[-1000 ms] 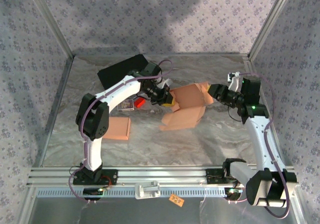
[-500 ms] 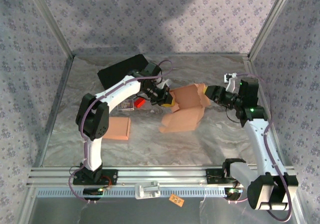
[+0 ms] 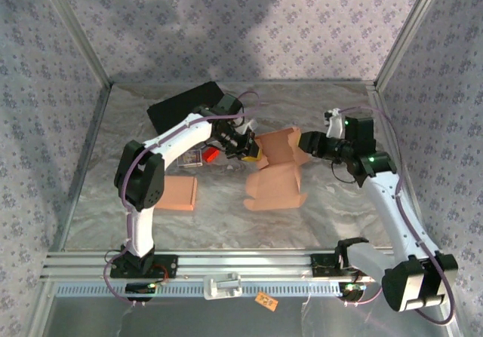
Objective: Fold the paper box
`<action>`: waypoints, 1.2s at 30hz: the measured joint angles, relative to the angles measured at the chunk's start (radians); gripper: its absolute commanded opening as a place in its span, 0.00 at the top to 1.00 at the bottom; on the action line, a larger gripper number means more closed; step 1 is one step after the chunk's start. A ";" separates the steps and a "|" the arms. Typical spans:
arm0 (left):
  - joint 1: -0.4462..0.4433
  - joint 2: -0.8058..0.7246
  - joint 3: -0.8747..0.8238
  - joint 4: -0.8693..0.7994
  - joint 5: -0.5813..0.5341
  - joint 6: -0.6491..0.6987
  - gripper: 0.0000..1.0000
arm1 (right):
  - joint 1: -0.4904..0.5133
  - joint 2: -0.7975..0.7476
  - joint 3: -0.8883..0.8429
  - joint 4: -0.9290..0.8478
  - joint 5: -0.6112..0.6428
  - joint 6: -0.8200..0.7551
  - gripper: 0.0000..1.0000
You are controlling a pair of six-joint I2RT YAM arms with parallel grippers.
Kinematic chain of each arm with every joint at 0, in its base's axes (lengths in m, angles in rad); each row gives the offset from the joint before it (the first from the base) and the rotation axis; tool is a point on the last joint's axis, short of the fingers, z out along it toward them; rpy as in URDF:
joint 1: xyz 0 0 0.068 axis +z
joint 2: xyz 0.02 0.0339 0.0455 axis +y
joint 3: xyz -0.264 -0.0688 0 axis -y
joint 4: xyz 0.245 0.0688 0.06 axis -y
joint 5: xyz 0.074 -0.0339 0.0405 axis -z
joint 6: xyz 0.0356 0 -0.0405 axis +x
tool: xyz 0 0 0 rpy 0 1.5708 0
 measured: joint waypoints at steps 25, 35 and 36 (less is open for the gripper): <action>0.007 0.000 0.004 -0.008 -0.008 0.004 1.00 | -0.142 0.093 0.017 -0.027 -0.116 -0.116 0.63; 0.018 0.011 0.037 -0.035 0.003 0.009 1.00 | -0.104 0.129 0.018 -0.024 -0.157 -0.157 0.63; 0.018 0.011 0.037 -0.039 0.003 0.011 1.00 | -0.095 0.129 0.020 -0.024 -0.145 -0.162 0.64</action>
